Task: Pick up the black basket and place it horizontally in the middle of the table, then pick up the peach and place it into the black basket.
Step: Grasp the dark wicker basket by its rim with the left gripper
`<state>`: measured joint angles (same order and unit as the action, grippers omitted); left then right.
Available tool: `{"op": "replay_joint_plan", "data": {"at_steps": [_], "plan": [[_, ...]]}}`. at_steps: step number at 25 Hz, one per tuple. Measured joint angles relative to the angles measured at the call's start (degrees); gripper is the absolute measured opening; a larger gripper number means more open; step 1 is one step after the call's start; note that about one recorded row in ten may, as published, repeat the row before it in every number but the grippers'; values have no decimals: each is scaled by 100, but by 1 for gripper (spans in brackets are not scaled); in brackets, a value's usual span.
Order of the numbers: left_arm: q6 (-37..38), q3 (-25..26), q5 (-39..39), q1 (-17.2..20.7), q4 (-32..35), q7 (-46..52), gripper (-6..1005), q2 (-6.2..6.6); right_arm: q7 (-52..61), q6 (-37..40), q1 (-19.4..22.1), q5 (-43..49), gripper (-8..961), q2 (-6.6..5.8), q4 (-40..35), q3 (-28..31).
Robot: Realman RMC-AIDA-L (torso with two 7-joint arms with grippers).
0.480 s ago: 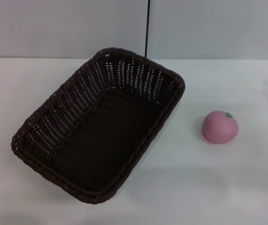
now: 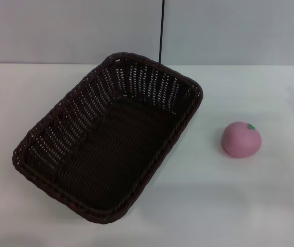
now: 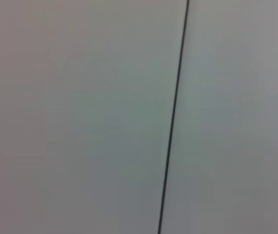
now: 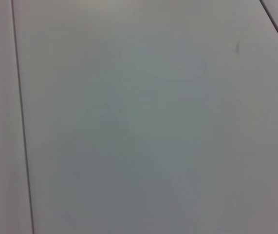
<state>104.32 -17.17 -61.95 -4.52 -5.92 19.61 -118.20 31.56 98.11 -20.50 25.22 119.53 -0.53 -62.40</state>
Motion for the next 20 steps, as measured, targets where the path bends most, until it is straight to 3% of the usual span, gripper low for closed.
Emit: {"op": "replay_joint_plan", "data": {"at_steps": [3,4,6,11,12,13,16,17,20], "plan": [[-11,-222,-30,37,249,253,587,15,0,-17,-5,0,722,0,0,0],[-161,-747,-80,121,927,933,587,55,0,-23,-6,0,722,0,0,0],[-388,-1102,-180,200,1562,1585,587,73,0,-37,-6,0,722,1,-2,0],[-942,-1383,-1033,369,3849,3761,586,81,27,-56,-7,0,721,-4,-24,2],[-942,-1383,-1033,369,3849,3761,586,81,76,-64,-6,0,721,-10,-26,24],[-1038,-1370,-1557,348,4827,4578,586,82,92,-67,-7,0,721,-13,-25,35],[-1066,-1399,-2426,179,6166,5540,587,88,111,-69,-1,0,721,-16,-29,57],[-1040,-1452,-3096,0,6880,6019,587,74,119,-65,8,0,721,-17,-35,67],[-926,-1514,-3996,-301,7724,6569,588,24,126,-36,16,0,721,-17,-35,70]]}}
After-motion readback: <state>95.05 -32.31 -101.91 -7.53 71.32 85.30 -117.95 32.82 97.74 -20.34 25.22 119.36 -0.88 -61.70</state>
